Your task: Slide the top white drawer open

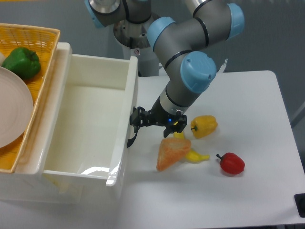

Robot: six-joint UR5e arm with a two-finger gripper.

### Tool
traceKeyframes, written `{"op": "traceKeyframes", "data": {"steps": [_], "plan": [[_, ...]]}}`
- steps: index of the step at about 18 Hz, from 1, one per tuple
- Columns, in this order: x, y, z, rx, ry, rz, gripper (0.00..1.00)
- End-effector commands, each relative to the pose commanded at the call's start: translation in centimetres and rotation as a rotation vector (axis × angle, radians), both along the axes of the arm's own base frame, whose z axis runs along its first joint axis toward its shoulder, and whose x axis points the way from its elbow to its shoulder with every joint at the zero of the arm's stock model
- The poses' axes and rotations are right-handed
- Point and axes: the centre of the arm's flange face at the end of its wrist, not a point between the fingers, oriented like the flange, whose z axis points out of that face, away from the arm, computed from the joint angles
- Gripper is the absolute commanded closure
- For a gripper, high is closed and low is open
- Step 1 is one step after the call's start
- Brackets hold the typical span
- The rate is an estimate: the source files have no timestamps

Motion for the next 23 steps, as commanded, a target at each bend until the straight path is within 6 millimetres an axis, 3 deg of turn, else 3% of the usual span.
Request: {"op": "traceKeyframes", "data": {"steps": [5,12,18,23], "plan": [[-0.5,-0.4,0.4,0.001,0.011,0.008,0.0],[-3.0,-2.6,0.9,0.015,0.066,-0.031,0.0],[-4.1,-3.3,-0.2,-0.007,0.242,-0.372,0.0],[-5.4,-3.8,-1.1,-0.047,0.3,-0.437,0.0]]}}
